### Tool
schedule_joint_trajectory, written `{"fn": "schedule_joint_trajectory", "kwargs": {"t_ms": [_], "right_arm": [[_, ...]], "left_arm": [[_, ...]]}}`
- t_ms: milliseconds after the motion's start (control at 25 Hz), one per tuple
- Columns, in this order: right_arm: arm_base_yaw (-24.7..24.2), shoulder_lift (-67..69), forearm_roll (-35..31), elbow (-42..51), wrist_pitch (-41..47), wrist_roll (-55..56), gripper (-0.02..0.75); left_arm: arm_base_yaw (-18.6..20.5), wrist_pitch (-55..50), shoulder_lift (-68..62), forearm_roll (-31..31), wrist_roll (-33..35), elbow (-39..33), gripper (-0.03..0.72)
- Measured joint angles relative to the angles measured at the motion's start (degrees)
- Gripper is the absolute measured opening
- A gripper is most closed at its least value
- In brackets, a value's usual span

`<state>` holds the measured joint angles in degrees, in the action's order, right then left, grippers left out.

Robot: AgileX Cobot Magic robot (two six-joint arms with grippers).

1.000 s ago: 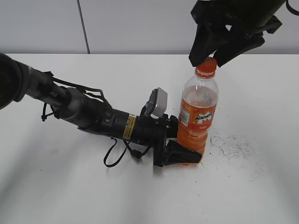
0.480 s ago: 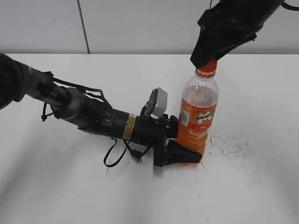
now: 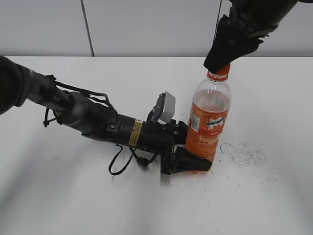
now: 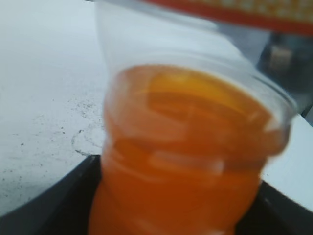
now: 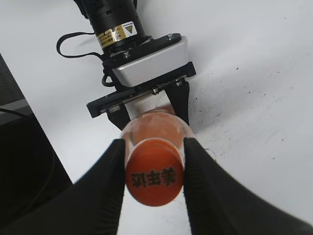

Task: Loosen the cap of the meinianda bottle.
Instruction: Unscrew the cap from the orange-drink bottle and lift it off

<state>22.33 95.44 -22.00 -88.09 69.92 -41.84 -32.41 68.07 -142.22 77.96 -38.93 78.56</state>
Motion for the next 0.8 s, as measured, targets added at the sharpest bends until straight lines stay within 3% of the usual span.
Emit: {"fn": "schedule_joint_trajectory", "kwargs": {"t_ms": [600, 800], "right_arm": [[0.06, -1.54, 1.06, 0.16, 0.36, -12.31, 0.272], [0.06, -2.08, 1.46, 0.16, 0.36, -10.33, 0.272]], "left_arm": [[0.0, 0.35, 0.0, 0.61, -0.06, 0.0, 0.562], [0.0, 0.35, 0.0, 0.68, 0.0, 0.0, 0.562]]}}
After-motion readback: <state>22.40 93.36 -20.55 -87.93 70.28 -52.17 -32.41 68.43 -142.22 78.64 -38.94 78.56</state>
